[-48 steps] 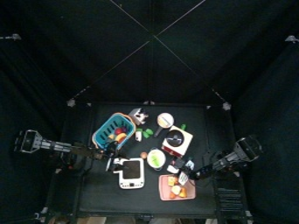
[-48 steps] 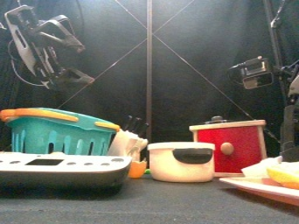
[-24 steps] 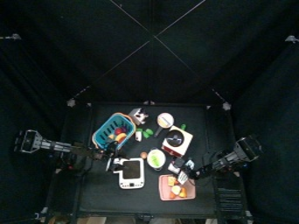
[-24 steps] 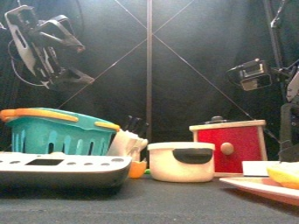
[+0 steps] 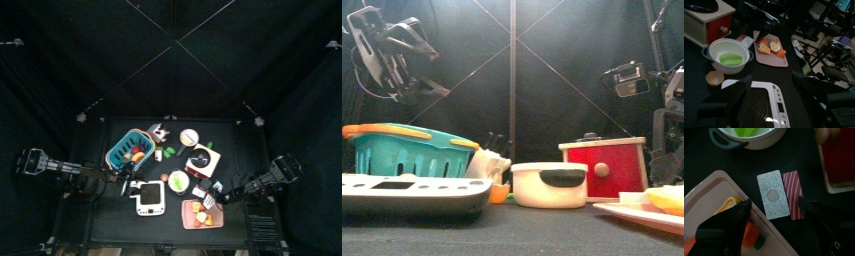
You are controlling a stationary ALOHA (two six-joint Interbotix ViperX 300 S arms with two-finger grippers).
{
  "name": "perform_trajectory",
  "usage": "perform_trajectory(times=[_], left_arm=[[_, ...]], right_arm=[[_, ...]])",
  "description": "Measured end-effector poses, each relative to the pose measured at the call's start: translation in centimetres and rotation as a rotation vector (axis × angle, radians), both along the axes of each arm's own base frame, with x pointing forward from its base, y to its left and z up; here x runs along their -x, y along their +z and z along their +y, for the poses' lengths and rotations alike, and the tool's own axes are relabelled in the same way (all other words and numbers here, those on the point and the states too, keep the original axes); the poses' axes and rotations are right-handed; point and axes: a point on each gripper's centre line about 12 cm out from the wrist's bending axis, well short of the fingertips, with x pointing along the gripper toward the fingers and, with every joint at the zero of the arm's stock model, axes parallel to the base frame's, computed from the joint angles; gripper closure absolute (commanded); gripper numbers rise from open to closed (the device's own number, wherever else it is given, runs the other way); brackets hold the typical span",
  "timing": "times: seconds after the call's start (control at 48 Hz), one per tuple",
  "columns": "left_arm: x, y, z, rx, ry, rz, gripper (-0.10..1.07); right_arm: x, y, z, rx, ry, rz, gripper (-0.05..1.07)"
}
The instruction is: Place rice with salmon
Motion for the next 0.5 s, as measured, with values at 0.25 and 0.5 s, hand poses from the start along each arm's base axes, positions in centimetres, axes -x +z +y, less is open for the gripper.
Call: perform_trajectory(times=[0.25,0.5], left_arm=[[0.0,0.0,0.0,0.001,0.0,0.0,0.01],[-0.06,0.09,0.06,0.01,0.01,0.003,0.01]], right_arm=[[-0.04,0.2,0.01,-0.002,-0.001,-0.007,0.01],[-0.82,0.85,0.38,-0.006,0.016,-0.034,0.01]])
